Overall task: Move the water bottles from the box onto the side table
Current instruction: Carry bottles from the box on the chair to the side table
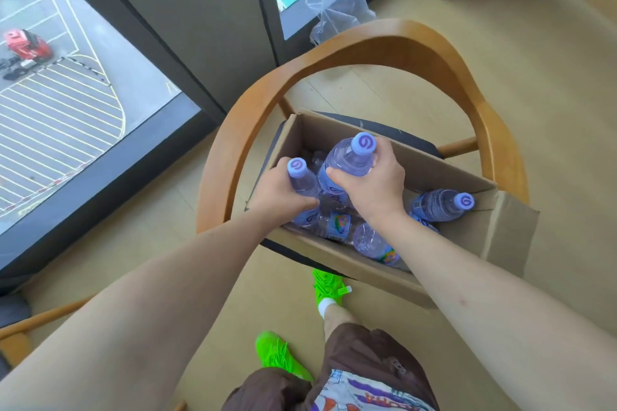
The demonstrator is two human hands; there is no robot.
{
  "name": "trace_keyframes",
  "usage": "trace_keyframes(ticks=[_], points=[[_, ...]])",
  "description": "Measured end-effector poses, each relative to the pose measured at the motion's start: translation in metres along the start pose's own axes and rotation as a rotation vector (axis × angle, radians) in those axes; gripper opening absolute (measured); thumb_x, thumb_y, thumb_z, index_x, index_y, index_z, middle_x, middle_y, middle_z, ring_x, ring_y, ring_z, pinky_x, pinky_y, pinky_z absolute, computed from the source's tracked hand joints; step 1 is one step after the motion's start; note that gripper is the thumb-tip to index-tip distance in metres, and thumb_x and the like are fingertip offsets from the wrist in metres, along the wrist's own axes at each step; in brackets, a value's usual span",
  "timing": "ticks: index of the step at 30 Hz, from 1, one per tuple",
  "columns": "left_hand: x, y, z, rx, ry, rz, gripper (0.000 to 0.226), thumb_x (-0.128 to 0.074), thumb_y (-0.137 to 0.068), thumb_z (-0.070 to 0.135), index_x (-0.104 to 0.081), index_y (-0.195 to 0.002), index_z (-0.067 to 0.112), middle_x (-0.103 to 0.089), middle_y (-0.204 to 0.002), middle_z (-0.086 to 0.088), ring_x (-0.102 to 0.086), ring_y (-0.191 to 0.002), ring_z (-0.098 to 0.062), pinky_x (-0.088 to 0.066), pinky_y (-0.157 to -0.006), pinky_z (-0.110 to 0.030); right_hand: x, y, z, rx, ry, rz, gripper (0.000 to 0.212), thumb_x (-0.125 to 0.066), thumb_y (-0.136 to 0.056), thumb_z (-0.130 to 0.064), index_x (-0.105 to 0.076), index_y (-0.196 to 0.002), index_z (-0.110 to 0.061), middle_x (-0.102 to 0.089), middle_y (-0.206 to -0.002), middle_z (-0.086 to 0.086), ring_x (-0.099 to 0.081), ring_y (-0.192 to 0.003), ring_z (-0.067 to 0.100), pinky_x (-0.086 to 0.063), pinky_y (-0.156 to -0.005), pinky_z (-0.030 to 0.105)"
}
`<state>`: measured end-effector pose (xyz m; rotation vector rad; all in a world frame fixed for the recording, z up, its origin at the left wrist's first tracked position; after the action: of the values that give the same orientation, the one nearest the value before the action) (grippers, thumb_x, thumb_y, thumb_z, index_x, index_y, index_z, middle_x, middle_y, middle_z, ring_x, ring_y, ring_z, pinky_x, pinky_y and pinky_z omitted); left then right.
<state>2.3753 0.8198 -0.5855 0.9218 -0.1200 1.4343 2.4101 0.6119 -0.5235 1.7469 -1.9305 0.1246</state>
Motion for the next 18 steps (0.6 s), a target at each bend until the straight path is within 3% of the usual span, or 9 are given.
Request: trace_keyframes(ticks=[3,7,10,15,18], points=[[0.027,0.013,0.020,-0.046,0.069,0.078,0.046,-0.086,-0.052,0.040,-0.055,-0.087,0.034,-0.066,-0.080,0.015,-0.061,-0.074,0.006,-0.043,-0.054,-0.012,-0.001,0.006,-0.027,0.048,0.011,-0.004,0.053,-0.089,-0.056,-0.030,-0.059,-0.099,-0.033,-0.066,-0.086,-0.021,-0.062,-0.083,0.000,-0.046,-0.077,0.016],[0.084,0.039,0.042,-0.103,0.046,0.196,0.047,-0.082,-0.052,0.049,-0.059,-0.090,0.033,-0.066,-0.082,0.016,-0.062,-0.077,0.004,-0.049,-0.058,-0.018,-0.002,0.025,-0.078,0.174,0.029,-0.029,0.049,-0.088,-0.058,-0.031,-0.065,-0.100,-0.027,-0.070,-0.091,-0.012,-0.066,-0.086,0.009,-0.052,-0.082,0.029],[0.137,0.074,0.035,-0.070,0.137,0.323,0.050,-0.085,-0.048,0.045,-0.061,-0.091,0.031,-0.069,-0.086,0.014,-0.068,-0.082,-0.004,-0.057,-0.071,-0.030,-0.012,0.053,-0.124,0.266,0.036,-0.082,0.047,-0.088,-0.060,-0.035,-0.068,-0.102,-0.026,-0.072,-0.093,-0.010,-0.067,-0.088,0.010,-0.054,-0.085,0.036],[0.228,0.169,-0.002,-0.024,0.230,0.517,0.046,-0.084,-0.046,0.043,-0.059,-0.084,0.037,-0.068,-0.076,0.026,-0.063,-0.072,0.011,-0.046,-0.058,-0.009,-0.054,0.131,-0.202,0.437,0.039,-0.222,0.042,-0.085,-0.057,-0.042,-0.068,-0.093,-0.026,-0.072,-0.083,-0.008,-0.067,-0.082,0.014,-0.054,-0.081,0.042],[0.283,0.256,-0.042,0.021,0.247,0.682,0.046,-0.084,-0.044,0.046,-0.059,-0.081,0.033,-0.067,-0.073,0.027,-0.063,-0.069,0.010,-0.046,-0.058,-0.009,-0.095,0.204,-0.244,0.568,0.031,-0.349,0.039,-0.086,-0.059,-0.040,-0.067,-0.089,-0.025,-0.071,-0.080,-0.007,-0.067,-0.080,0.017,-0.054,-0.078,0.043]])
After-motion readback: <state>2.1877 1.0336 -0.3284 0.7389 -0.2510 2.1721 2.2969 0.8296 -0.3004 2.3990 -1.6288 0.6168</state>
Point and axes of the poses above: each hand's wrist, its own y-axis away from the middle knuckle, its own x-axis out of the back of the hand, z = x × y, the point moved 10 cm from there along -y, towards the middle knuckle
